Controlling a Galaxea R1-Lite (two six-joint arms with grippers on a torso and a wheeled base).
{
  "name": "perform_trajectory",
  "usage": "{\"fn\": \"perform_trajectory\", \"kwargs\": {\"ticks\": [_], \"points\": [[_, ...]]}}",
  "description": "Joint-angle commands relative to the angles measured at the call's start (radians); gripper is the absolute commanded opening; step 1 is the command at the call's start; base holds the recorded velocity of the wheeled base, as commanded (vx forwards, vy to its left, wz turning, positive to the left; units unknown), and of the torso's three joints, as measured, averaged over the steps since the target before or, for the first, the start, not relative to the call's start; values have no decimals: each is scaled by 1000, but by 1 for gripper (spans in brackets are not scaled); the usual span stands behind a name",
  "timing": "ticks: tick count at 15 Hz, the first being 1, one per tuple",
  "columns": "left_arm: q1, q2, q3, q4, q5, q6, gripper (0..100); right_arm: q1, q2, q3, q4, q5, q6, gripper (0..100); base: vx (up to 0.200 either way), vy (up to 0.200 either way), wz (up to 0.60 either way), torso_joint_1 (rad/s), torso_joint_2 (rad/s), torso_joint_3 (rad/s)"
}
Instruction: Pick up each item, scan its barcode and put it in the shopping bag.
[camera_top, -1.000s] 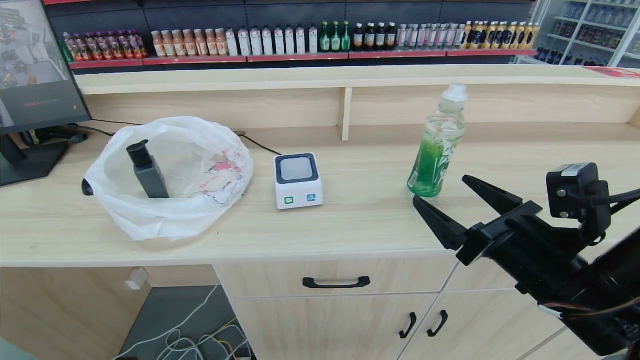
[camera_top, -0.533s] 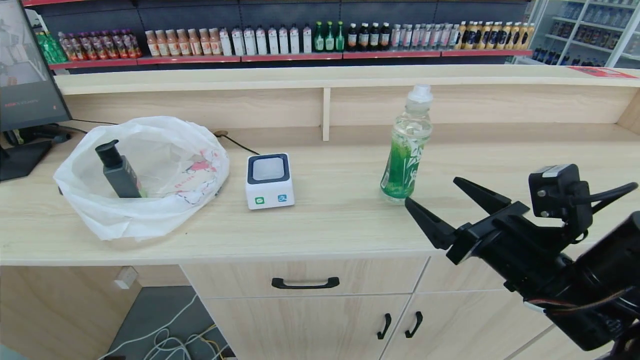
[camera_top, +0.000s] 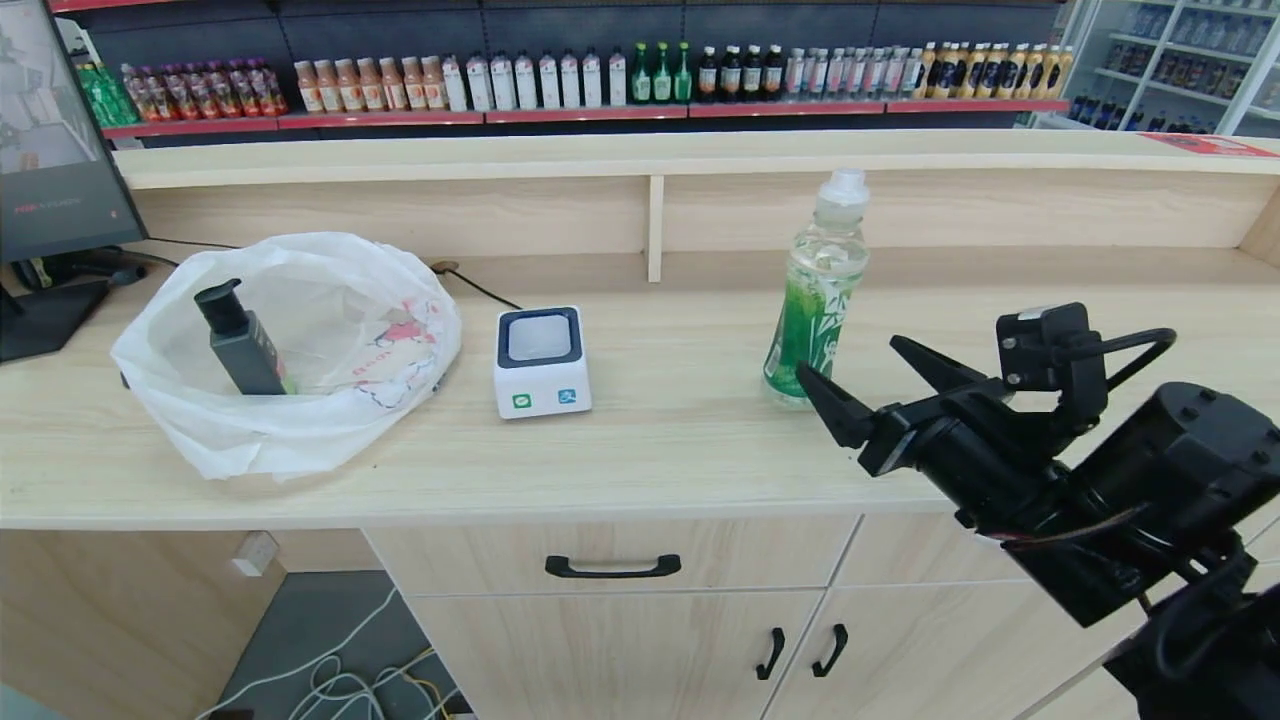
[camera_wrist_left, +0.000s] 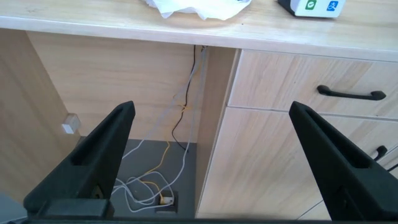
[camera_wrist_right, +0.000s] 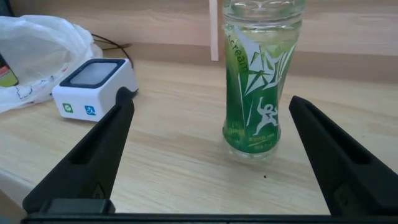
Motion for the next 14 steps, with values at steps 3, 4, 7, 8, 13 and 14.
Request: {"fn": "perform_trajectory", "kwargs": {"ticks": [3,4,7,8,13,14], "points": [[0,0,0,0,0,0,100,-25,123,-142,-2,-11,-1,100,0,0,0,0,0,0],[0,0,0,0,0,0,100,-25,141,-156,1,-11,-1,100,0,0,0,0,0,0],[0,0,0,0,0,0,100,-38,181,-179,1,-9,1,100,0,0,0,0,0,0],[0,0,0,0,0,0,100,-43,190,-196,3,-6,1,100,0,0,0,0,0,0],[0,0,0,0,0,0,100,-52,198,-309,113,6,22,100,0,0,0,0,0,0],[0,0,0,0,0,0,100,-55,198,-338,144,19,24,100,0,0,0,0,0,0]]}}
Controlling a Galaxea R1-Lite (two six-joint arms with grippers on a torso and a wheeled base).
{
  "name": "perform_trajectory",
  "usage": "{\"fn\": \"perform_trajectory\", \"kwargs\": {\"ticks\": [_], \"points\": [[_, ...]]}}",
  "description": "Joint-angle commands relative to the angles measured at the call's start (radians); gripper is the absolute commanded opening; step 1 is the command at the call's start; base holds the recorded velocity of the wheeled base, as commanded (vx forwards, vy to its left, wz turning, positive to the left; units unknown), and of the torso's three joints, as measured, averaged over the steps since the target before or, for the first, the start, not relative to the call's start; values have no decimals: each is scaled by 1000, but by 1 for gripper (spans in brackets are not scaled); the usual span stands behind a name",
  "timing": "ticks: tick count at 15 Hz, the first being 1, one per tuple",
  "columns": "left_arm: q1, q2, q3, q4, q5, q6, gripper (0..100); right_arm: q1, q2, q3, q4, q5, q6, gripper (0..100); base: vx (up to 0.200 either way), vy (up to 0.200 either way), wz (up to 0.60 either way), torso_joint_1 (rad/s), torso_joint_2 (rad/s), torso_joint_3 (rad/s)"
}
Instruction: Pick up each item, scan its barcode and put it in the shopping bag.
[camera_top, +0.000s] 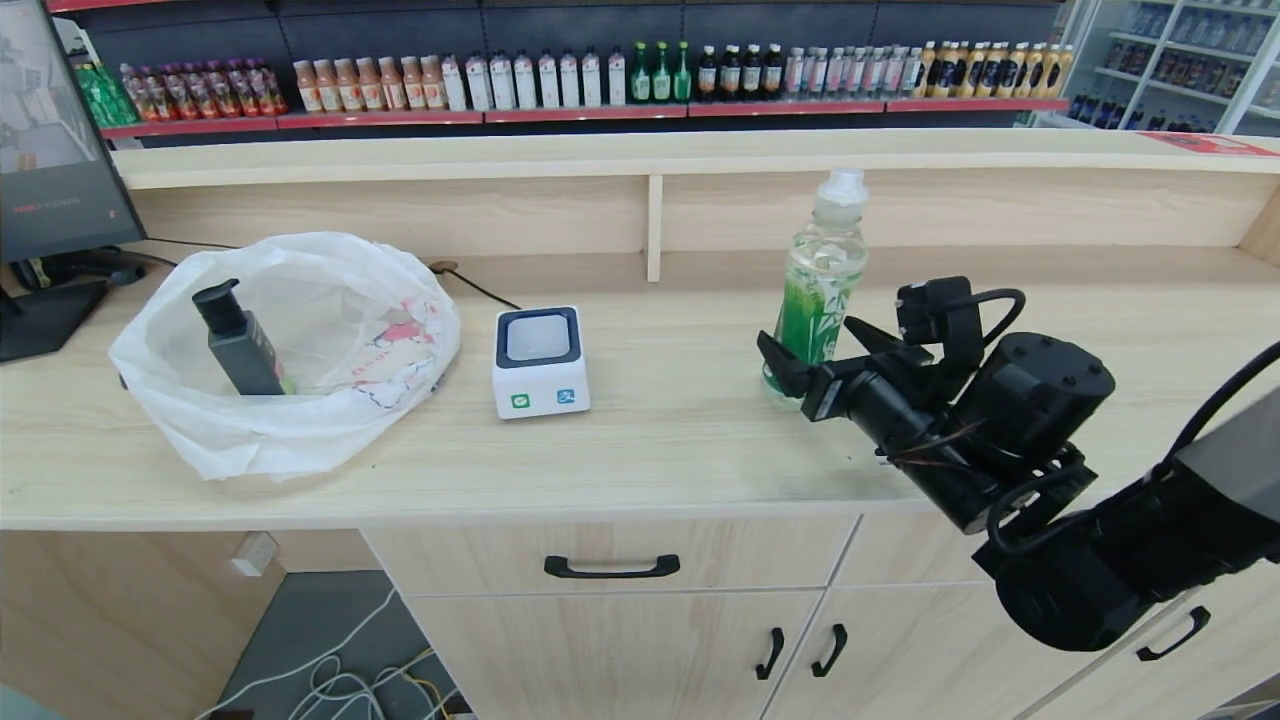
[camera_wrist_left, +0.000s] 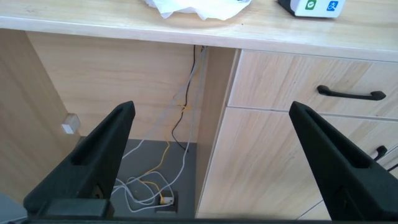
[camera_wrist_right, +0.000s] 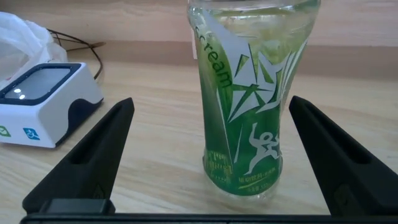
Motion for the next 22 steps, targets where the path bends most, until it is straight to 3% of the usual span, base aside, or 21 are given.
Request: {"fn": "perform_trajectory", "kwargs": {"ticks": [1,6,22], "points": [[0,0,0,0,1,0,100,-18,5,-59,41,10,2,100,0,0,0,0,0,0],[0,0,0,0,1,0,100,-72,34,-157,110,41,3,100,0,0,0,0,0,0],[0,0,0,0,1,0,100,-86,78,-309,256,69,-1,100,0,0,0,0,0,0]]}}
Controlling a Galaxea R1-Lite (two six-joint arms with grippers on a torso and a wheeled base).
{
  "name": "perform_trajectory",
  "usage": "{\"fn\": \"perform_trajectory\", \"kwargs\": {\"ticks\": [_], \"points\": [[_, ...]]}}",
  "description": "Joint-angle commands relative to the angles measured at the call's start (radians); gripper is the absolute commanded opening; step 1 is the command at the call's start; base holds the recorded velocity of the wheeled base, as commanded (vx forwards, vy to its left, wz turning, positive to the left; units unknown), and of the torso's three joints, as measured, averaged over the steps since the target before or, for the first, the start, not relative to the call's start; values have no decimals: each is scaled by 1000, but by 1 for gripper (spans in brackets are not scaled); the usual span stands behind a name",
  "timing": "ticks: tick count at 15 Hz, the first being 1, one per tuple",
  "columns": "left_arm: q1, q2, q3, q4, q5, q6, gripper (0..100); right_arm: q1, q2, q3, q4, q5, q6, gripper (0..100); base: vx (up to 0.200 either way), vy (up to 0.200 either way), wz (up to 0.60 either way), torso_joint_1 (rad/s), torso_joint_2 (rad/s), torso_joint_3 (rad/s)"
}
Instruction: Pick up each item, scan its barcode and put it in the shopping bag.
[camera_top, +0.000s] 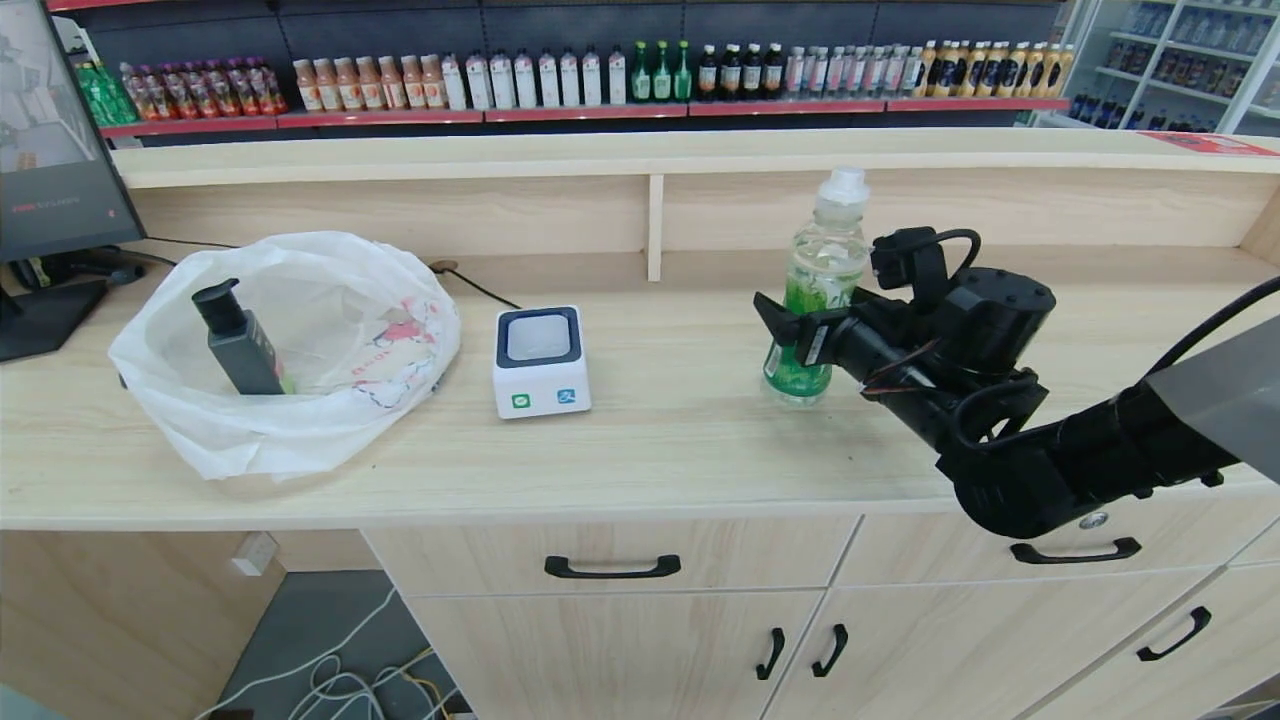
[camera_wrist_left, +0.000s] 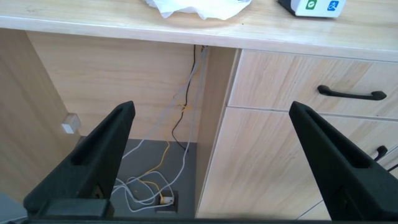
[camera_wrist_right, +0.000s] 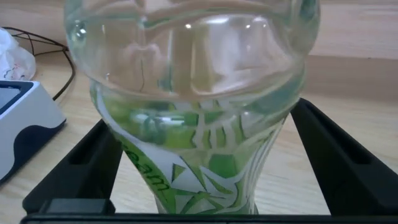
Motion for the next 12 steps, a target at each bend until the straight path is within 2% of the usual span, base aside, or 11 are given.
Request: {"fn": "perform_trajectory", "kwargs": {"ticks": [1,12], "points": [[1,0,0,0,0,0,100,0,-2,-1,-2,-2,0,0,0,0,0,0,0,0],[1,0,0,0,0,0,100,0,-29,4,-2,-7,-5,0,0,0,0,0,0,0]]}}
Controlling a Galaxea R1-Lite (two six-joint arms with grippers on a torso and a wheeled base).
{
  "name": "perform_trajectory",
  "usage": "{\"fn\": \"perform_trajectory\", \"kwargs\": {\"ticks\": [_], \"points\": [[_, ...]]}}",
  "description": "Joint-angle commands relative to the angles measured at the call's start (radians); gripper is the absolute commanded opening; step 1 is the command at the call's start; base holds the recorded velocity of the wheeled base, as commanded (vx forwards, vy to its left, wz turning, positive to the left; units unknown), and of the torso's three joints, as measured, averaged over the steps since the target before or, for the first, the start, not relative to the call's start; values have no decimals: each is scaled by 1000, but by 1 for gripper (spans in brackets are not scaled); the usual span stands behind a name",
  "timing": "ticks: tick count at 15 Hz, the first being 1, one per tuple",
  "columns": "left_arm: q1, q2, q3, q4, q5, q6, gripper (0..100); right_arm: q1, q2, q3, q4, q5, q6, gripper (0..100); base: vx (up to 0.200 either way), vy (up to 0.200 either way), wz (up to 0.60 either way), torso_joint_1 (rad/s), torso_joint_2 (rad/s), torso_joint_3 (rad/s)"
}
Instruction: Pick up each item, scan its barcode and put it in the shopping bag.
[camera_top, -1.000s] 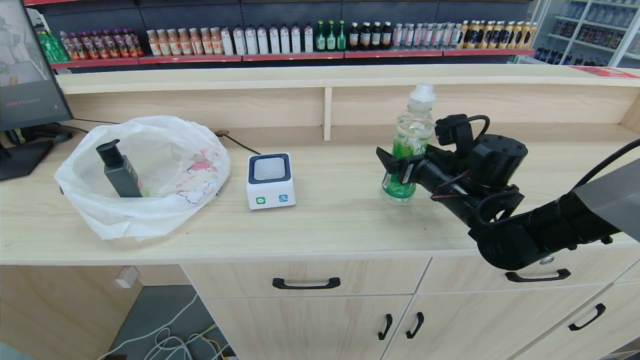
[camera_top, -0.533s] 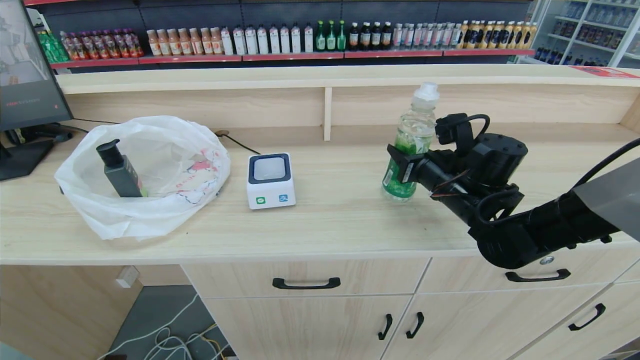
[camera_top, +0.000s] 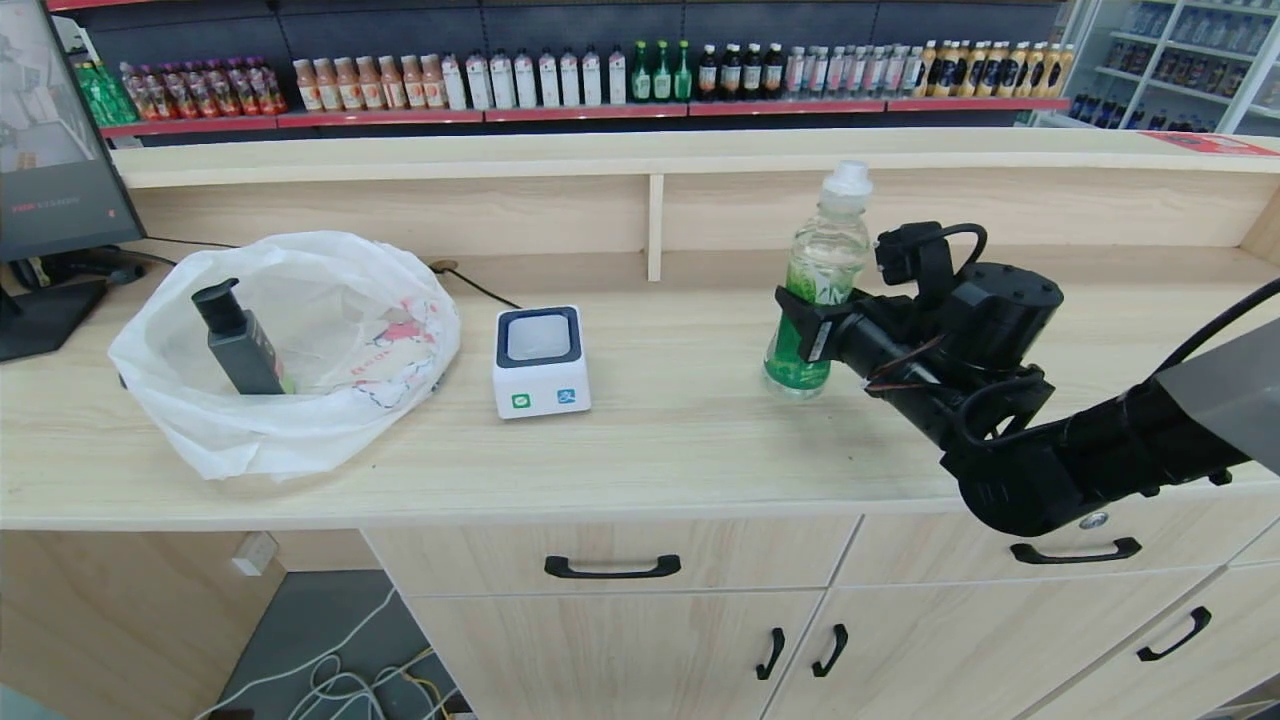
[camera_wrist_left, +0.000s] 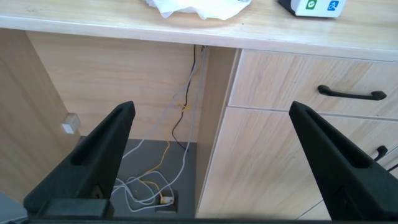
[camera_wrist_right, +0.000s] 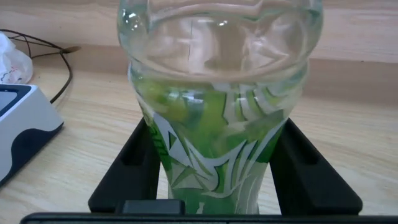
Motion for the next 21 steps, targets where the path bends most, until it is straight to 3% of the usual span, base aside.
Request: {"fn": "perform_trajectory", "kwargs": {"ticks": [1,12,16,21], "points": [[0,0,0,0,0,0,100,1,-17,0,-1,0,-1,0,0,0,0,0,0,0],[0,0,0,0,0,0,100,21,-255,140,3,-6,-68,0,0,0,0,0,0,0],[0,0,0,0,0,0,100,19,-433,216,117,-5,-94,0,0,0,0,0,0,0],[0,0,0,0,0,0,100,27,-620,419,126,6,-96,0,0,0,0,0,0,0]]}}
